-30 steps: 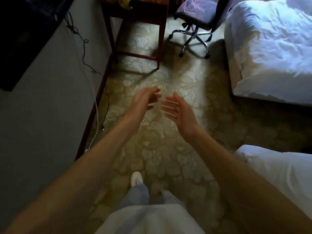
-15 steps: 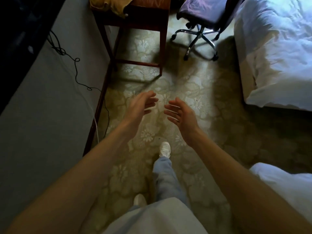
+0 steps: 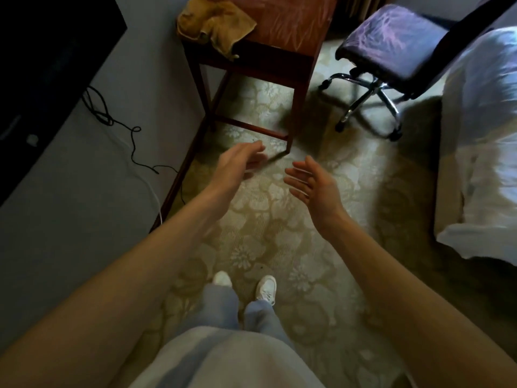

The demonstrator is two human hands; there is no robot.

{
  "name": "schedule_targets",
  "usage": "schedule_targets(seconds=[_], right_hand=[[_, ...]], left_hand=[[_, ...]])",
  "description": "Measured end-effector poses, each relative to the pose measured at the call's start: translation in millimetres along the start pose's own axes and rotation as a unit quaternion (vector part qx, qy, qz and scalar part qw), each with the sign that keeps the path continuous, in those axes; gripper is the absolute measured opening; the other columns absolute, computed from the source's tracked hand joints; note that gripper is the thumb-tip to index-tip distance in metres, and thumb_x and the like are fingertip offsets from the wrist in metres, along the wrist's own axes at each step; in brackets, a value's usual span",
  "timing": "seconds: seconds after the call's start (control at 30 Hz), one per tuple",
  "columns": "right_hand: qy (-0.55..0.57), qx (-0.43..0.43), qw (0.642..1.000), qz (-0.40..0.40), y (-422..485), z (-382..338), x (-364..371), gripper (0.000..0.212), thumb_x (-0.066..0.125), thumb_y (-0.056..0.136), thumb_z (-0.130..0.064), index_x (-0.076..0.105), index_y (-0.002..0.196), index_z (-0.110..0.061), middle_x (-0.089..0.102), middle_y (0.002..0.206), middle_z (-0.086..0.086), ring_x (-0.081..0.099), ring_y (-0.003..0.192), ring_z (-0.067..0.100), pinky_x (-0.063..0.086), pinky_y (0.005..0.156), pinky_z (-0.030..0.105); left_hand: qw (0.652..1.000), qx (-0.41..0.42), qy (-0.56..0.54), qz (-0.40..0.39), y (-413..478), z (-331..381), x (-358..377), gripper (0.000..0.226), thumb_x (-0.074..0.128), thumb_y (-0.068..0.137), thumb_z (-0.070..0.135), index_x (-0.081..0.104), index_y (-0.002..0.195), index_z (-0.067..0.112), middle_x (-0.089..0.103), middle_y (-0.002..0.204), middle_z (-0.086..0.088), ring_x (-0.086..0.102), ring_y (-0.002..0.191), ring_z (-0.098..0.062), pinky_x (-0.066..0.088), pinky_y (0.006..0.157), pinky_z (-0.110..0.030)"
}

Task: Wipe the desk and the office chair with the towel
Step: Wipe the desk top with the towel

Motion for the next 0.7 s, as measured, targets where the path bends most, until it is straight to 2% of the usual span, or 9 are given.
schedule_targets(seconds=[0.1,0.23,0.37,0.47,0.6,0.7], right_hand=[[-0.004,0.007,1.000,-0.005,34,-14,6,0.048,0.054,0.094,-0.057,0.072,0.116,-0.018,0.077,0.113,0.002,0.074,0.107,0.019,0.054,0.091,0.036],[-0.005,0.006,1.000,-0.003,81,-35,13,0.046,0.055,0.094,-0.056,0.072,0.114,-0.019,0.078,0.111,0.002,0.074,0.106,0.020,0.055,0.092,0.036],[-0.013,-0.003,1.000,0.007,138,-67,18,0.039,0.052,0.102,-0.050,0.071,0.114,-0.018,0.078,0.112,0.003,0.074,0.106,0.021,0.056,0.095,0.038],[-0.012,-0.012,1.000,0.020,189,-101,21,0.039,0.052,0.103,-0.049,0.071,0.115,-0.017,0.077,0.114,0.005,0.074,0.105,0.020,0.055,0.092,0.036],[-0.018,-0.020,0.999,0.041,249,-142,30,0.050,0.056,0.092,-0.057,0.071,0.117,-0.017,0.078,0.112,0.004,0.074,0.106,0.020,0.056,0.094,0.037],[-0.022,-0.020,0.999,0.041,282,-159,41,0.052,0.056,0.088,-0.059,0.071,0.116,-0.018,0.077,0.112,0.003,0.074,0.105,0.020,0.056,0.094,0.038]], left_hand=[[1.000,0.004,0.007,0.009,35,18,-3,0.038,0.058,0.085,0.055,0.074,0.105,0.027,0.078,0.105,0.008,0.072,0.103,-0.011,0.048,0.085,-0.031],[1.000,0.010,0.006,-0.003,85,36,3,0.045,0.057,0.085,0.056,0.074,0.111,0.023,0.078,0.108,0.006,0.072,0.104,-0.011,0.048,0.085,-0.029],[1.000,0.017,0.004,-0.024,144,61,14,0.055,0.056,0.085,0.057,0.071,0.118,0.016,0.076,0.113,0.002,0.070,0.107,-0.013,0.052,0.093,-0.034],[0.999,0.024,0.012,-0.040,201,86,21,0.047,0.055,0.094,0.052,0.071,0.120,0.016,0.076,0.113,0.002,0.070,0.107,-0.011,0.052,0.098,-0.035],[0.998,0.011,0.004,-0.057,282,122,29,0.036,0.054,0.103,0.040,0.071,0.119,0.012,0.075,0.115,-0.003,0.069,0.110,-0.017,0.055,0.084,-0.027],[0.997,0.017,0.006,-0.071,321,141,31,0.037,0.056,0.101,0.044,0.072,0.117,0.014,0.077,0.111,0.000,0.070,0.110,-0.017,0.051,0.094,-0.035]])
Point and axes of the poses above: each hand's wrist, its own y-axis towards the middle knuckle, its own x-axis out of the palm, z = x × y, the point moved 8 cm from there along y, towards the middle knuckle
